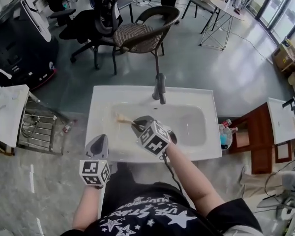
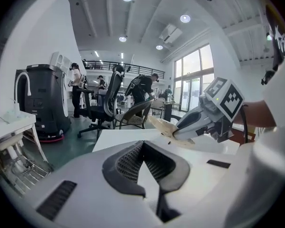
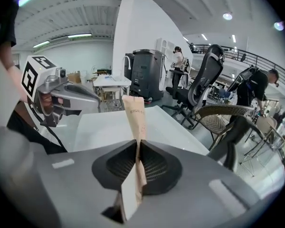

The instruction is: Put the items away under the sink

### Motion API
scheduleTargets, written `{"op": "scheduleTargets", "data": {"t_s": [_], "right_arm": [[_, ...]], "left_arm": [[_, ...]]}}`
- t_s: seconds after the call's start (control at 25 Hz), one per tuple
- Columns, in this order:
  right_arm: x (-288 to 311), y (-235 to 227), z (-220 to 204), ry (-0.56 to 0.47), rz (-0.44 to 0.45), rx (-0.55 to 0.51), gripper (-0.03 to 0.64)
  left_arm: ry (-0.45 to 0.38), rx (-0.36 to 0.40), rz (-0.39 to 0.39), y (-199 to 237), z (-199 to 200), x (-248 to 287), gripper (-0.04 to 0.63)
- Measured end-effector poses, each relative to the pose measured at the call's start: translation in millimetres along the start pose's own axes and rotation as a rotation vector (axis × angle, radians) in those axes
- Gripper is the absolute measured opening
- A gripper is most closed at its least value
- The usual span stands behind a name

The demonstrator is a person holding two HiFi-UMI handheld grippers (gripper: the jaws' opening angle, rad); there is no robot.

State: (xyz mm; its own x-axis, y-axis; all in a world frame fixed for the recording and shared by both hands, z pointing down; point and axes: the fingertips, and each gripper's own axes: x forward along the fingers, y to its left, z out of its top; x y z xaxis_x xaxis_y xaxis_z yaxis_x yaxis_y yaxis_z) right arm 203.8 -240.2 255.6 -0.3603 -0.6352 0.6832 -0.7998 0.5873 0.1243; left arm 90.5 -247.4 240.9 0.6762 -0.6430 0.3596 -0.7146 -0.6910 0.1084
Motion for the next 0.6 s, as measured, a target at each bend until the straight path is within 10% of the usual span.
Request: {"op": "scheduleTargets", "data": {"t_s": [0.6], "right_arm": [[-111,95,-96,-0.145,0.212,0.116,0.029]], "left_arm": [[0.065,-0.03,0.146,-110,-54,-60,0.009]]}}
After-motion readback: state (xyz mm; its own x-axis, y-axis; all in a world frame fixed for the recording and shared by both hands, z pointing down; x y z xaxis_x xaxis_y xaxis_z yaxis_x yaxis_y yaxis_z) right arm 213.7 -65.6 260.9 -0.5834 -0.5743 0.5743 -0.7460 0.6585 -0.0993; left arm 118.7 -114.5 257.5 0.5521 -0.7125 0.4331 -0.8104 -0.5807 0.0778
